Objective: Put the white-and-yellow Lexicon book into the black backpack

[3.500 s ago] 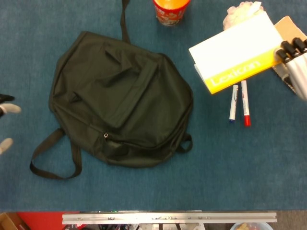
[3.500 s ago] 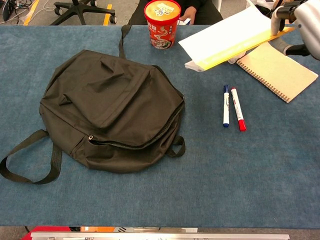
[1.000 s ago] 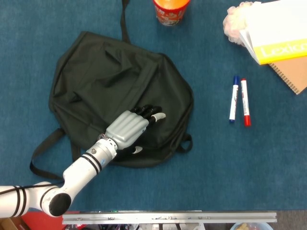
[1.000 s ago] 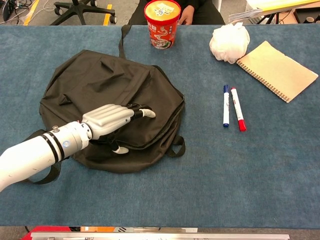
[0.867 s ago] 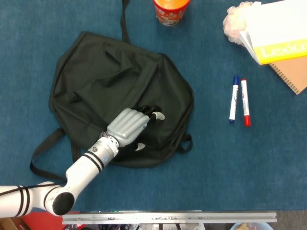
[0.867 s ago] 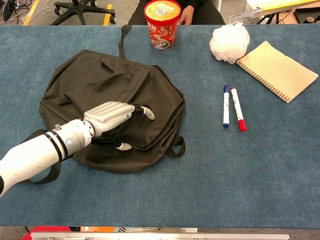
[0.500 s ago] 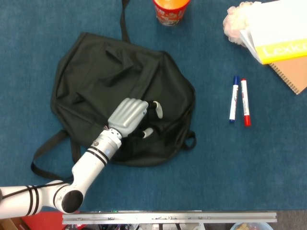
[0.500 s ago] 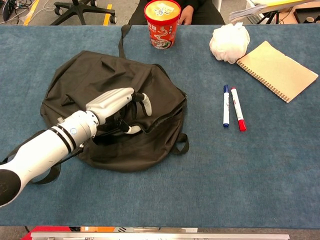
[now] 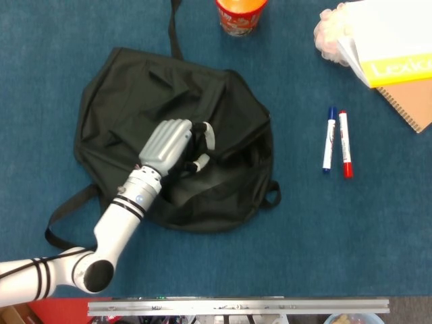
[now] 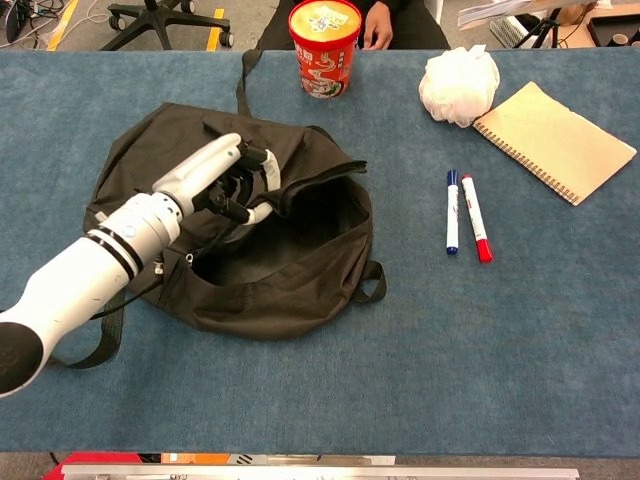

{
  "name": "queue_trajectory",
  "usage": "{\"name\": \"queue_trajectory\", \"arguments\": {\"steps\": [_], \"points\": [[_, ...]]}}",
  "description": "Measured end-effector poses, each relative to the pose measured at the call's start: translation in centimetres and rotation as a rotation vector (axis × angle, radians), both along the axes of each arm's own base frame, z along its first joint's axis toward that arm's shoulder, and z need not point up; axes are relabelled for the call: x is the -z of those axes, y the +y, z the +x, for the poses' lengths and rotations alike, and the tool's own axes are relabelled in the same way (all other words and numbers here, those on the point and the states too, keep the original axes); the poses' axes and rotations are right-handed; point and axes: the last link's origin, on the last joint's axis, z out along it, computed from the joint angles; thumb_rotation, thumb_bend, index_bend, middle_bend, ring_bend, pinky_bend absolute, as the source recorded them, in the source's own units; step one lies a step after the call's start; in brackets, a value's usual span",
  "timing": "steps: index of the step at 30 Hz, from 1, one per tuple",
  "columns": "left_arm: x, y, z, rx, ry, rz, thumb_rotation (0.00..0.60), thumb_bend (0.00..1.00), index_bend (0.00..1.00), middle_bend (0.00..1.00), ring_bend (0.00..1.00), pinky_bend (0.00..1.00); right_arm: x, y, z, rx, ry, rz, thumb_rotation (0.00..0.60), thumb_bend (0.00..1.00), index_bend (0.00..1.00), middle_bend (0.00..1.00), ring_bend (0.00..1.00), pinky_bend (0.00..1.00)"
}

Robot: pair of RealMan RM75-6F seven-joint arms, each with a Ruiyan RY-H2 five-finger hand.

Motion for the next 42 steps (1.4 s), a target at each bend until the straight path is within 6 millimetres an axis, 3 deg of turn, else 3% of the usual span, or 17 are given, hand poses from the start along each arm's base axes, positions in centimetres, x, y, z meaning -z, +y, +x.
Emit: {"name": "queue_trajectory", "arguments": {"steps": [17,29,42], "points": [[-7.4,-0.2,-0.1,-0.079,-0.182,-0.041,0.600,0.38,0.66,0.68,0.71,0.91,4.5,2.3,3.0,-0.134,-0.026,0.252,0.600,0.65,0.80,0.68,0.59,0.73],[-8.6,-0.3,-0.2,-0.110,-0.195,-0.067,0.600,0.38,0.65,0.67,0.71,0.91,8.6,3.1,5.1,-0.203,-0.041,0.391,0.600,0.65,0.81,0.69,0.60,0.74],[-9.2,1.2,-1.0,-0.165,-0.183,-0.038,0.600,0.38,0.65,0.67,0.71,0.91,9.3,4.4,4.7,-0.186,-0.051,0.426,0.600,0.66,0.81,0.69,0.60,0.75]]}}
